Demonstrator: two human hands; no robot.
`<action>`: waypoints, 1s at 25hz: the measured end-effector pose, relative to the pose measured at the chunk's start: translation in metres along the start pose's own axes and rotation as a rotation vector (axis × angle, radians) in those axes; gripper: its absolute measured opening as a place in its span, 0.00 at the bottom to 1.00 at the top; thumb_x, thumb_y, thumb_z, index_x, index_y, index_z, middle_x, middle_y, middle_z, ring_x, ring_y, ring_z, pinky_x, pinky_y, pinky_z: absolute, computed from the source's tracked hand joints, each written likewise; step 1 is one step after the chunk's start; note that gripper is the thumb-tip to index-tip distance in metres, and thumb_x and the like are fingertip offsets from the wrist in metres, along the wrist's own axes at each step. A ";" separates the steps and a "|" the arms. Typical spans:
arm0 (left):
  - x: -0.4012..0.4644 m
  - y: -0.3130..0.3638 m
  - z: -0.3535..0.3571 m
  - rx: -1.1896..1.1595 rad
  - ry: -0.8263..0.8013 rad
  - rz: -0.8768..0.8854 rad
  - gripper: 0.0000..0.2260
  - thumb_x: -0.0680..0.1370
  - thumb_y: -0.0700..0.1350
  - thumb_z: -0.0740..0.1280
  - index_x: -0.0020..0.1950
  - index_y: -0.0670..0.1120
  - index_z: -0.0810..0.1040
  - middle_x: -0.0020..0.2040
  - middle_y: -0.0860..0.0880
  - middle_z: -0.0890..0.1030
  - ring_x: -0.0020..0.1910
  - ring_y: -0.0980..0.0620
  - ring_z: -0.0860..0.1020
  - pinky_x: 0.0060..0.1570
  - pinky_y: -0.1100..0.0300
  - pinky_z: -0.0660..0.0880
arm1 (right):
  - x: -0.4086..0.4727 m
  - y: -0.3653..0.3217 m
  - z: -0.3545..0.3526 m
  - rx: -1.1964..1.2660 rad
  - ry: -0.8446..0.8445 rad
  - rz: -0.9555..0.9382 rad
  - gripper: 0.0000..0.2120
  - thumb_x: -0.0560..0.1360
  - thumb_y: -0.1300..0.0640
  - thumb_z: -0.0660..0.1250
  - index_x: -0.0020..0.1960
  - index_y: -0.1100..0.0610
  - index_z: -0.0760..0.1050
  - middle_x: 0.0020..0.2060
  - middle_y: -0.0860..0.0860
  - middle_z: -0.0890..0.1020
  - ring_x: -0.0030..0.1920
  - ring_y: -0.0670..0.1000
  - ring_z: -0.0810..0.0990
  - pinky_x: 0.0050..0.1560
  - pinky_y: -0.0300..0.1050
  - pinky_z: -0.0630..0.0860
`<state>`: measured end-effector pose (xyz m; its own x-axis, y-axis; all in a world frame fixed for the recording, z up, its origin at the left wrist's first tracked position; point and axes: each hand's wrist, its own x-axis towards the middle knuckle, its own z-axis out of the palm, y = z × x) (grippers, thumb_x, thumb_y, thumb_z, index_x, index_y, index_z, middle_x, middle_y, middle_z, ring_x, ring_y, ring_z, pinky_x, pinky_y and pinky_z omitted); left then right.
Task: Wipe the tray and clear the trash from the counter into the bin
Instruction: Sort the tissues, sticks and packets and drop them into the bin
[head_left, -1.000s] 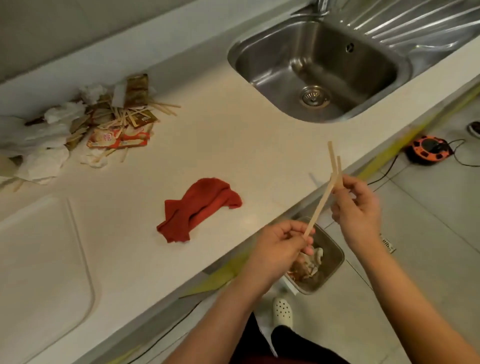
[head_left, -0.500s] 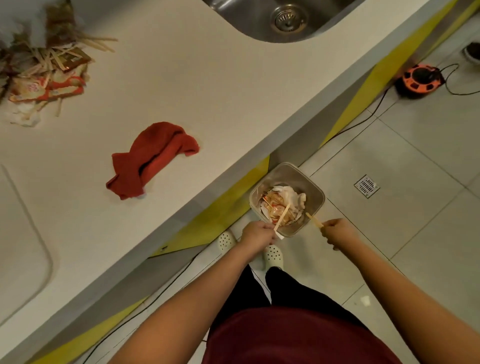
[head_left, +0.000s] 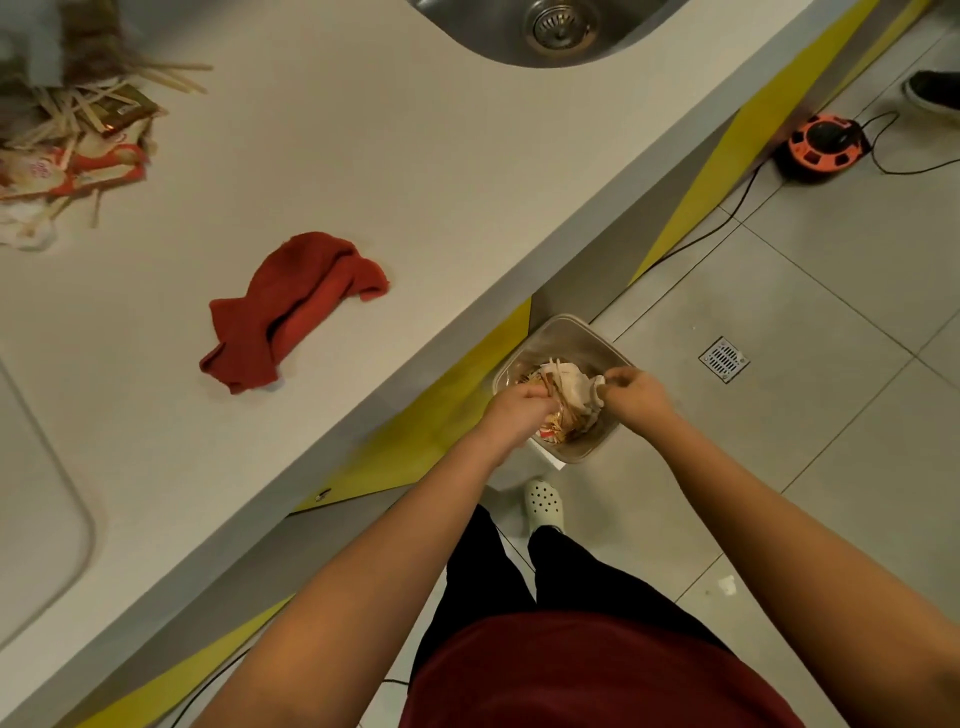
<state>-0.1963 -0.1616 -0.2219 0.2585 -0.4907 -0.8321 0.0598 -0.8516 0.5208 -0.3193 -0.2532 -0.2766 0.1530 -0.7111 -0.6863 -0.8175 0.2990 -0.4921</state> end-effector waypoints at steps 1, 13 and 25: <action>-0.002 0.001 -0.002 -0.006 0.007 0.012 0.11 0.77 0.44 0.64 0.59 0.47 0.77 0.52 0.50 0.76 0.48 0.53 0.73 0.39 0.62 0.70 | -0.003 0.003 0.002 0.018 0.001 -0.001 0.16 0.75 0.60 0.61 0.63 0.59 0.74 0.52 0.58 0.79 0.46 0.54 0.77 0.47 0.42 0.72; -0.105 0.084 -0.089 -0.368 -0.049 0.483 0.08 0.78 0.39 0.63 0.46 0.52 0.77 0.42 0.52 0.78 0.38 0.56 0.76 0.34 0.64 0.71 | -0.081 -0.157 -0.059 0.557 0.174 -0.661 0.09 0.76 0.65 0.61 0.52 0.55 0.74 0.37 0.47 0.74 0.34 0.45 0.75 0.32 0.36 0.74; -0.103 0.057 -0.311 -0.594 0.671 0.444 0.07 0.77 0.38 0.62 0.48 0.49 0.77 0.41 0.52 0.77 0.36 0.57 0.73 0.31 0.65 0.68 | -0.094 -0.327 0.048 0.118 -0.111 -0.886 0.08 0.75 0.63 0.61 0.48 0.53 0.77 0.40 0.47 0.76 0.31 0.47 0.73 0.34 0.32 0.70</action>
<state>0.0807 -0.1023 -0.0470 0.8539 -0.3806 -0.3550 0.2509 -0.2964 0.9215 -0.0396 -0.2533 -0.0771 0.7580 -0.6481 -0.0742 -0.3130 -0.2616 -0.9130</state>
